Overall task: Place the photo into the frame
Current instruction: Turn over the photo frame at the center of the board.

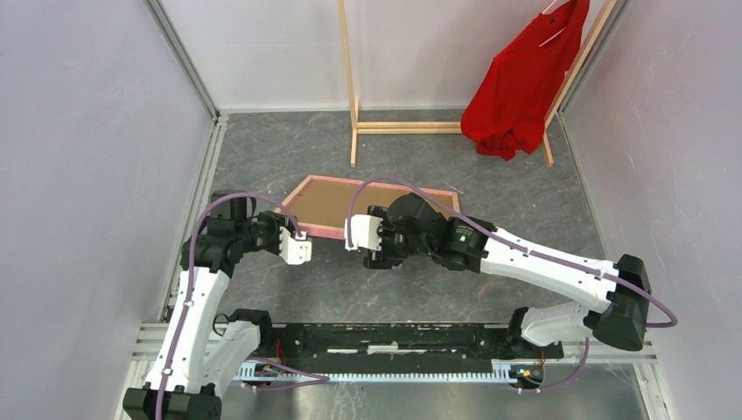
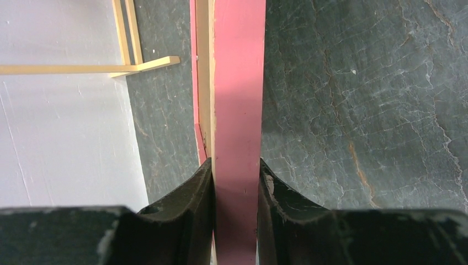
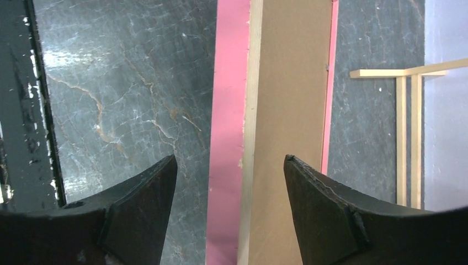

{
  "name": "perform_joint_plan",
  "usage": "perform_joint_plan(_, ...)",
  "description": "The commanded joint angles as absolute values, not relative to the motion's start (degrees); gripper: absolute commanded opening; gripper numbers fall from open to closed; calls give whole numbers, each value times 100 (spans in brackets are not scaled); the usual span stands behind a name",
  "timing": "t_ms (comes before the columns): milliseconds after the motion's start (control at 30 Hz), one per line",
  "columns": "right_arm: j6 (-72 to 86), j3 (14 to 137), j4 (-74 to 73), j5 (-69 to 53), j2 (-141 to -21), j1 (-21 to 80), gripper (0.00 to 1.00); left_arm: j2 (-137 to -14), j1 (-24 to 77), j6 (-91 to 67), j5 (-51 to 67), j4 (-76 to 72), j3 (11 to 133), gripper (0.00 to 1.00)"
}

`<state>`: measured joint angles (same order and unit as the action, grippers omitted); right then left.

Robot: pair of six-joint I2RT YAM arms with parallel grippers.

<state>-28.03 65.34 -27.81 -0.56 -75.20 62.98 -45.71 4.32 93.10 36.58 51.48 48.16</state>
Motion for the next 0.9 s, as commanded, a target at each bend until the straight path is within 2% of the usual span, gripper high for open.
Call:
perform_joint_plan(0, -2927, 6523, -2434, 432, -7647, 6371, 74, -4583, 432, 8963, 3944, 5111, 5166, 36)
perform_joint_plan(67, -2933, 6510, -2336, 783, -7773, 6366, 66, -4586, 432, 8933, 3971, 5114, 5200, 36)
perform_joint_plan(167, -2921, 6554, -2215, 1294, -7977, 6362, 45, -4638, 432, 8725, 3995, 5115, 5322, 39)
perform_joint_plan(200, -2905, 6607, -2235, 1307, -8043, 6362, 38, -4661, 425, 8590, 4023, 5093, 5394, 45)
perform_joint_plan(300, -2751, 6957, -2333, 1230, -8159, 6354, 23, -4711, 422, 7528, 4222, 4749, 5667, 86)
perform_joint_plan(333, -2698, 7073, -2338, 1206, -8160, 6341, 22, -4711, 426, 7254, 4307, 4644, 5763, 97)
perform_joint_plan(500, -2313, 7744, -2535, 1097, -8101, 6292, 20, -4771, 422, 5711, 4222, 3823, 6162, 100)
perform_joint_plan(633, -1627, 8582, -2966, 638, -8129, 6057, 20, -4870, 417, 3916, 3610, 2895, 6515, 100)
perform_joint_plan(733, -806, 9039, -3110, -224, -8129, 5447, 19, -5159, 405, 3199, 3385, 3051, 7108, 100)
perform_joint_plan(800, -262, 9092, -3085, -687, -8138, 5081, 25, -5444, 396, 3012, 3342, 3380, 7415, 100)
perform_joint_plan(867, 293, 8951, -2968, -1294, -8182, 4657, 26, -5678, 393, 3010, 3222, 3719, 7593, 100)
